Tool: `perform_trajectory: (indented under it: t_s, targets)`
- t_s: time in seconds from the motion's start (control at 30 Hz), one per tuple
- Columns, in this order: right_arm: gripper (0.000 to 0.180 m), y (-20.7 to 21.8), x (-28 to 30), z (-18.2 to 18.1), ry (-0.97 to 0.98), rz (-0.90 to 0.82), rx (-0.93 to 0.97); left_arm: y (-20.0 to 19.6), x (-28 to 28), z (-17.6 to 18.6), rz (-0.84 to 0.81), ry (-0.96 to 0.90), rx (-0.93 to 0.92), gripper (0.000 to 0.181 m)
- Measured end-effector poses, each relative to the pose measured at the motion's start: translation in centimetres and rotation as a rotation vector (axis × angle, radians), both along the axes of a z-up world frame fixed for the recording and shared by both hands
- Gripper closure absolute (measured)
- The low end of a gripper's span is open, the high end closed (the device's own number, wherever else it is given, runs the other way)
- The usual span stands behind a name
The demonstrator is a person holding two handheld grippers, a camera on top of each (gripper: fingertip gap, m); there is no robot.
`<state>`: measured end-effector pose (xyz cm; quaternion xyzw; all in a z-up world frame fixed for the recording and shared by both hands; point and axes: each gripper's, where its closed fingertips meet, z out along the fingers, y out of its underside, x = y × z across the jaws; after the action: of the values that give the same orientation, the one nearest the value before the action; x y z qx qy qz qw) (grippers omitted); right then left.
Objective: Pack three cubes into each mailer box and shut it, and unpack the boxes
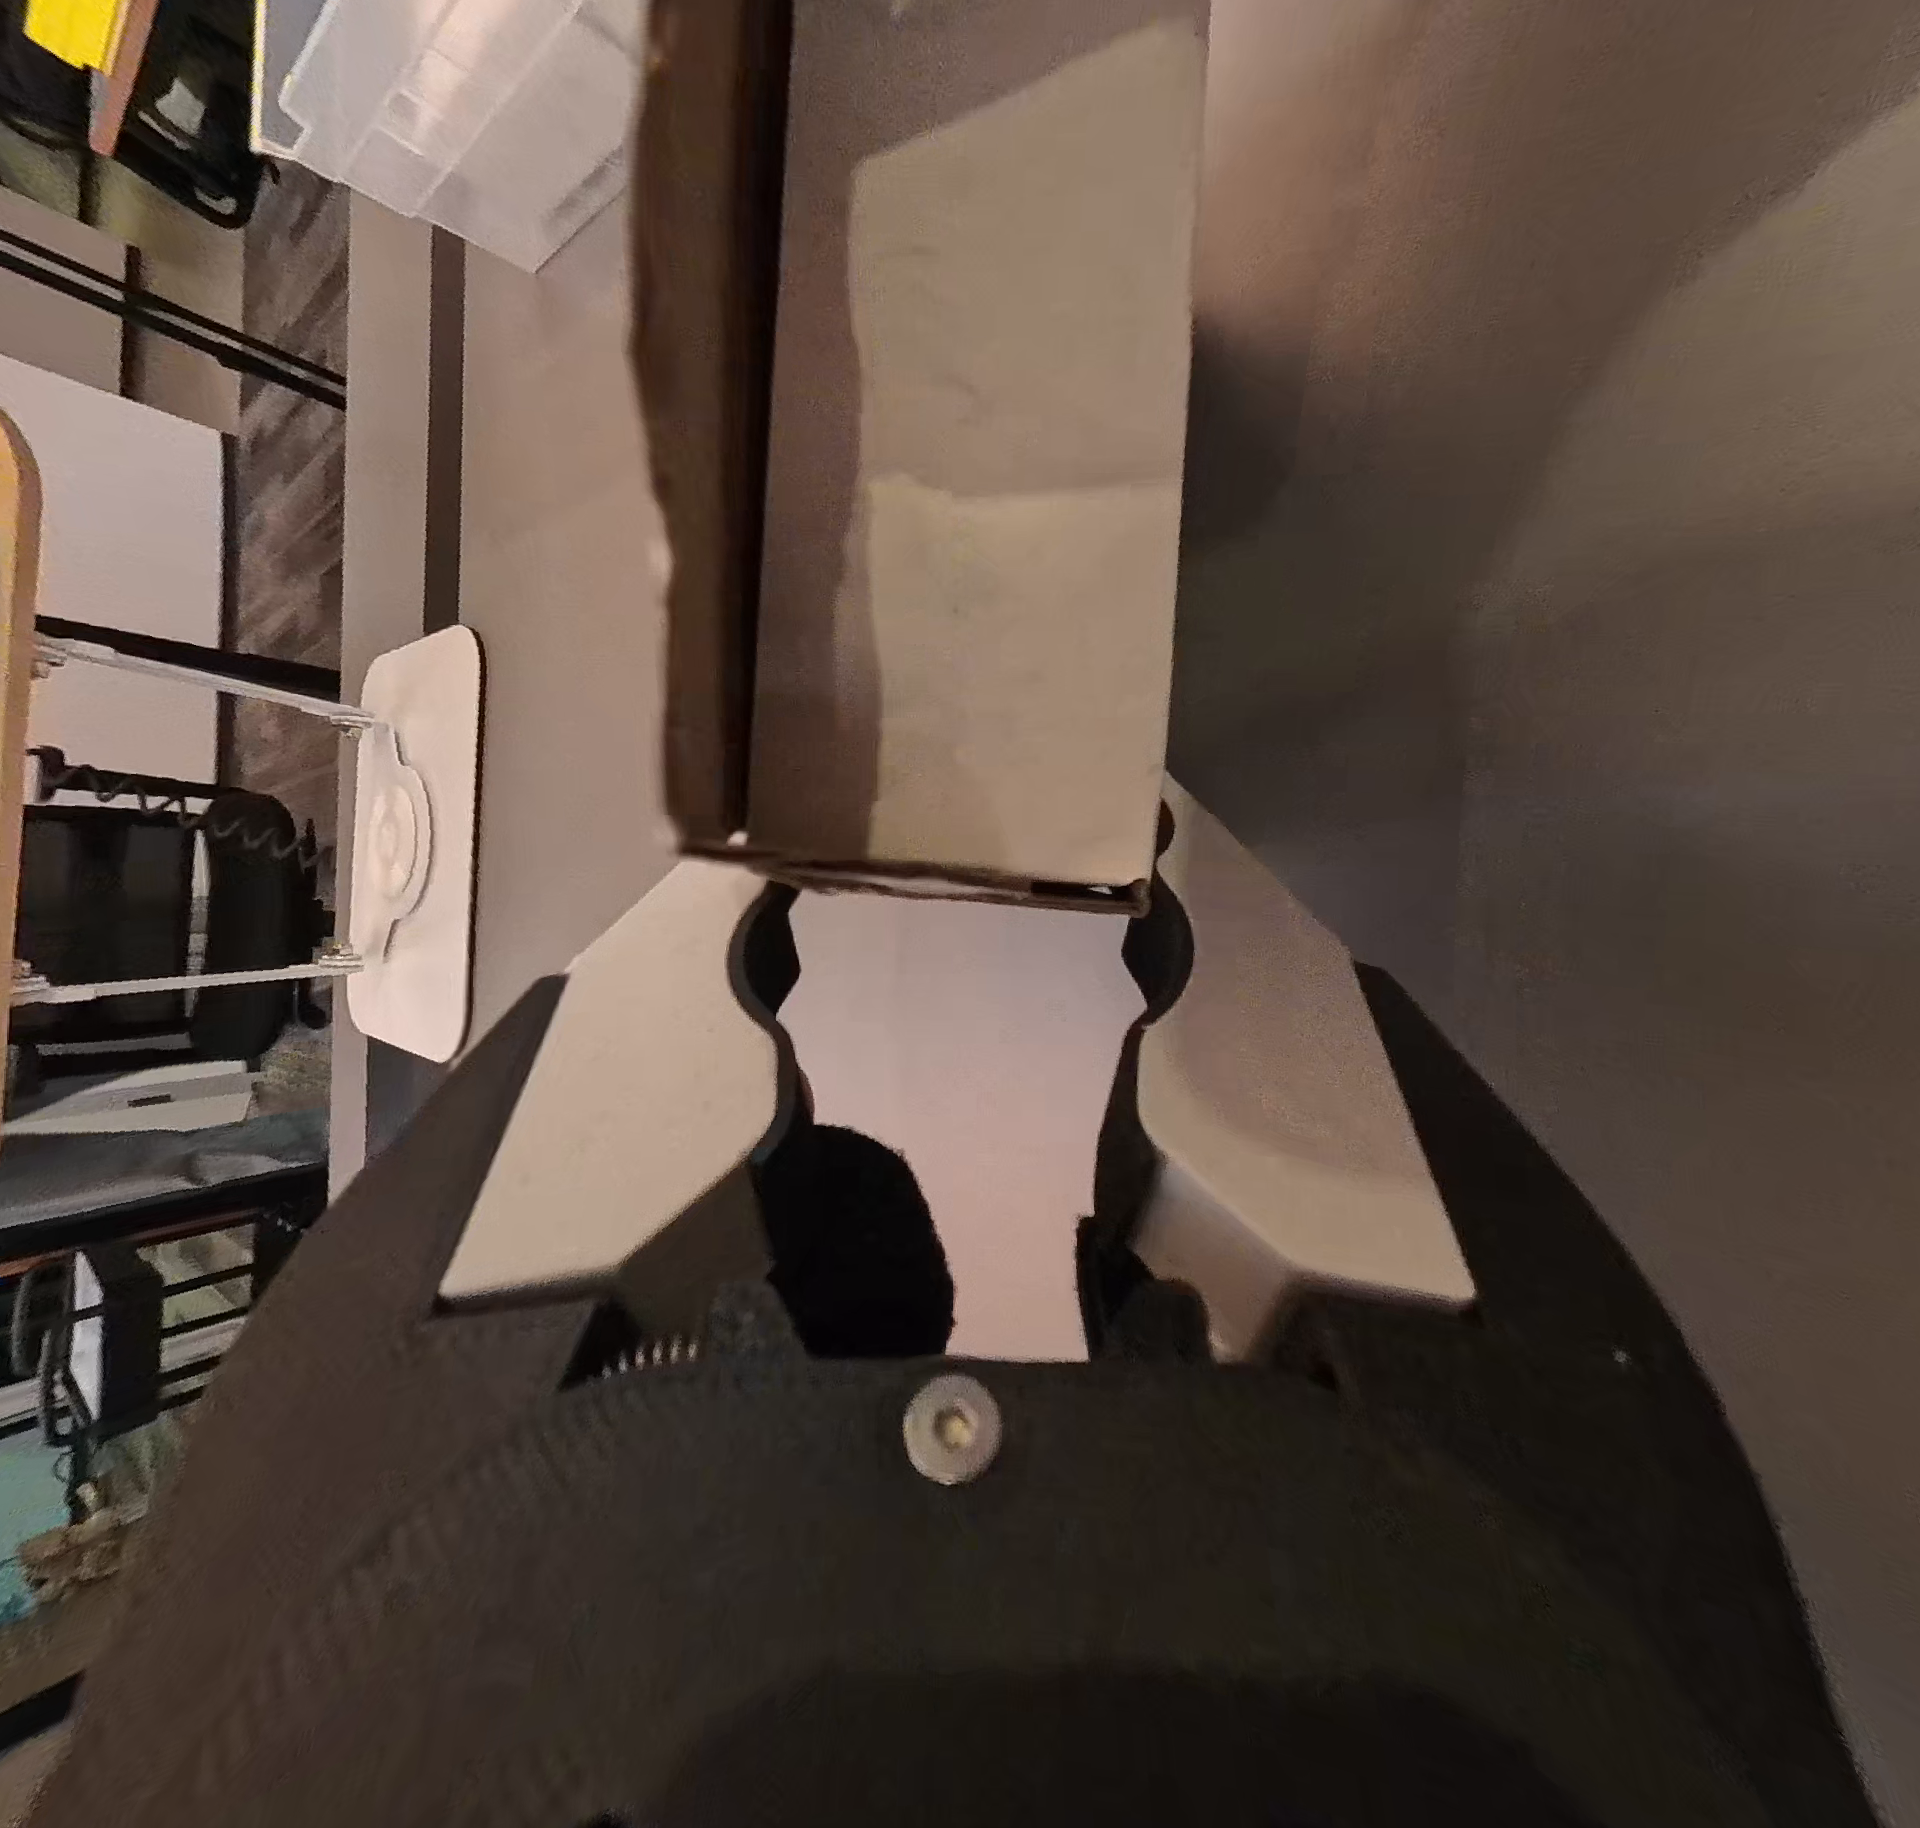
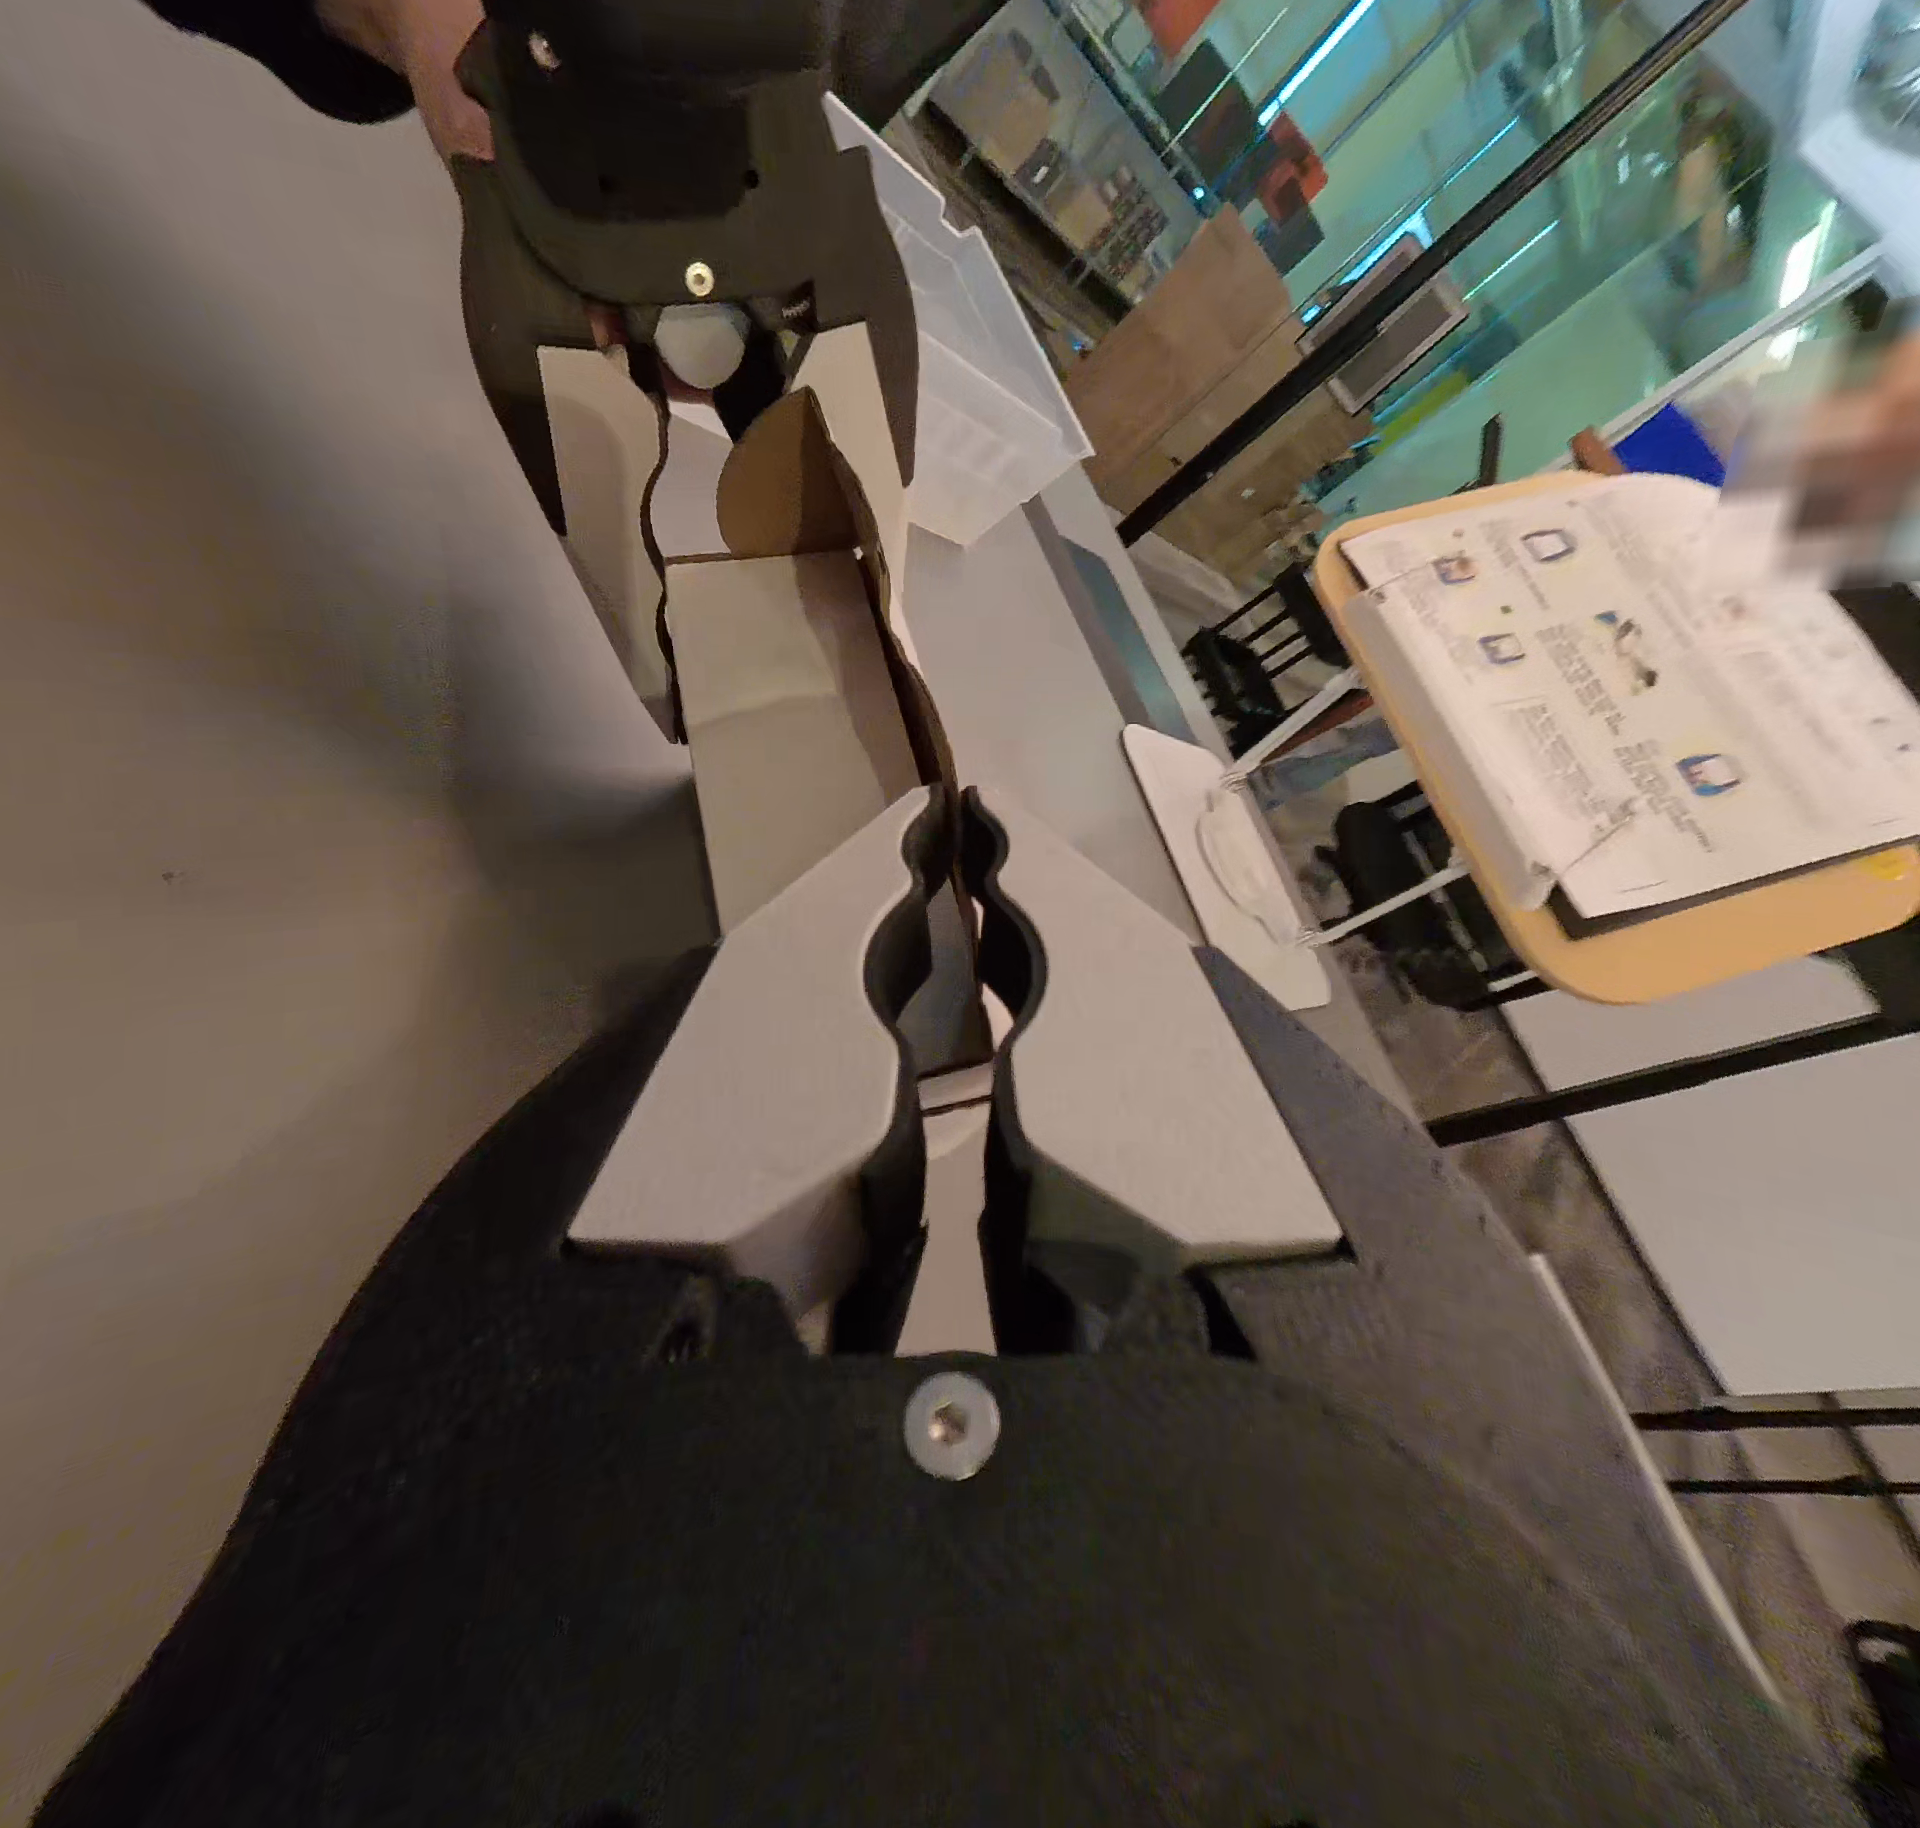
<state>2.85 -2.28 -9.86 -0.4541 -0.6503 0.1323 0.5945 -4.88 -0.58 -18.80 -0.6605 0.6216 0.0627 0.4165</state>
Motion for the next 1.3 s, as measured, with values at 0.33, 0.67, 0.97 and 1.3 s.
perform_trajectory:
  t_s: [0.33, 0.67, 0.97, 1.3]
  targets:
    - [0.18, 0.0, 0.2, 0.3, -0.067, 0.051, -0.418, -0.1, 0.2, -0.1, -0.02, 0.031, 0.17, 0.117]
    - [0.18, -2.7, 0.3, -2.6, -0.184, 0.084, -0.431, -3.7, 0.2, 2.1, -0.071, -0.356, 0.05, 0.125]
    - [0.18, -2.8, 0.4, -2.9, -0.183, 0.091, -0.457, -3.1, -0.1, 0.2, -0.027, -0.246, 0.12, 0.139]
    - [0.18, -1.3, 0.6, -0.4, -0.089, 0.098, -0.554, -3.0, 0.3, -1.5, -0.043, -0.104, 0.185, 0.148]
